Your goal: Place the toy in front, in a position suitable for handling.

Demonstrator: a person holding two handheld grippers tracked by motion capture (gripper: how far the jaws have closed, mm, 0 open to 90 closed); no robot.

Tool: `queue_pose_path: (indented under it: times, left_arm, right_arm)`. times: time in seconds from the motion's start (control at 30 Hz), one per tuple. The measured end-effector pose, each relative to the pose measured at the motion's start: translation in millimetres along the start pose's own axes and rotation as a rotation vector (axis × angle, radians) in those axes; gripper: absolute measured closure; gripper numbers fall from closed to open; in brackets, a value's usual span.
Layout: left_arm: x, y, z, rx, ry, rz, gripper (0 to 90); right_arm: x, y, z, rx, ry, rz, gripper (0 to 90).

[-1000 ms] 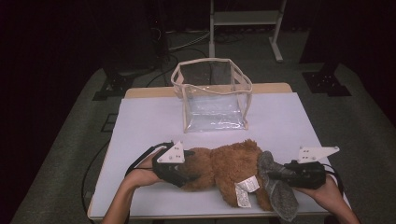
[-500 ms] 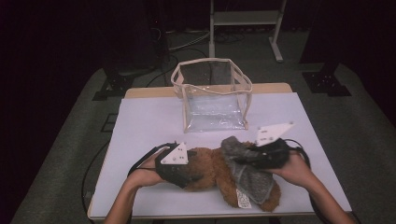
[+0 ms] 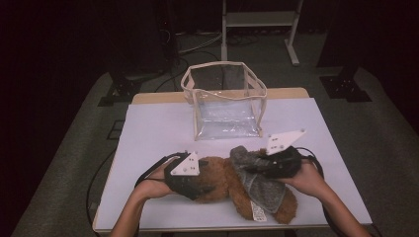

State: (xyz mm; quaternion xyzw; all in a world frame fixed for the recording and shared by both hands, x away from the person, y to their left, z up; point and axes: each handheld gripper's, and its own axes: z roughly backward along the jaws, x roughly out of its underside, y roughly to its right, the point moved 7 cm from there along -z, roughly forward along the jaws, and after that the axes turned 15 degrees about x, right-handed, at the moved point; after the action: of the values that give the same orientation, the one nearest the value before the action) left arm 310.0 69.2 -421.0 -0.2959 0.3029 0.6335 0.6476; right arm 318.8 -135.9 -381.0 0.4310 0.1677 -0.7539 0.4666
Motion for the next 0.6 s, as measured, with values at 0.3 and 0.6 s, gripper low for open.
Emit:
queue_pose_path:
  times: [0.3, 0.6]
  left_arm:
    - [2.9, 1.8, 1.9, 0.008, -0.005, 0.003, 27.3]
    - [3.0, -1.3, 2.4, 0.007, -0.01, 0.017, 27.3]
  right_arm:
    - [46.2, 7.2, 36.8, 0.024, 0.052, -0.118, 70.7]
    - [105.1, 1.1, 47.2, 0.061, 0.026, -0.227, 70.8]
